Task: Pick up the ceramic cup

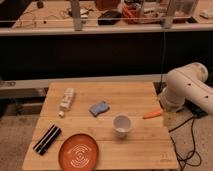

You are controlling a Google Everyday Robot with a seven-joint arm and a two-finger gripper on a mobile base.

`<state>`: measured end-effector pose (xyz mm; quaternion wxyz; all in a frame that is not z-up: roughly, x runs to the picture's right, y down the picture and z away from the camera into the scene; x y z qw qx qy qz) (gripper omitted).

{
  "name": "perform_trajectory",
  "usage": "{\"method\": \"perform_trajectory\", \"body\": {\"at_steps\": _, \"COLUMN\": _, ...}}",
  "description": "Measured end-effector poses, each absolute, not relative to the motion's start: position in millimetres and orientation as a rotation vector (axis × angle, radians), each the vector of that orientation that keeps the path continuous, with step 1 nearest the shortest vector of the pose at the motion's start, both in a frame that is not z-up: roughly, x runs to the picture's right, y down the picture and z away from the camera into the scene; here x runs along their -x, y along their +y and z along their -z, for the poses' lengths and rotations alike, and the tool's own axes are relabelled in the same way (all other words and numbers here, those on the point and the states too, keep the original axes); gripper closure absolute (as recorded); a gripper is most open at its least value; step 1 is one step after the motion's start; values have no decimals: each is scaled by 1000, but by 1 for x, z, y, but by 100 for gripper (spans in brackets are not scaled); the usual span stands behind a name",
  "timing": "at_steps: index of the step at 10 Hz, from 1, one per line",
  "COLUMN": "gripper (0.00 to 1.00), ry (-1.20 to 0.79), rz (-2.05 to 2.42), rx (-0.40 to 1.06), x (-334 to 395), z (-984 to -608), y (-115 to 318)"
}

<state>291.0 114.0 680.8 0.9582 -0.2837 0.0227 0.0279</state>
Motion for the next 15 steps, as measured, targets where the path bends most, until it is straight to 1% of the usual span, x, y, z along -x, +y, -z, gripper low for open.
{"method": "perform_trajectory", "body": {"at_steps": 15, "gripper": 20, "ry": 48, "rz": -49, "rx": 577, "x": -288, "z": -680, "y": 117}}
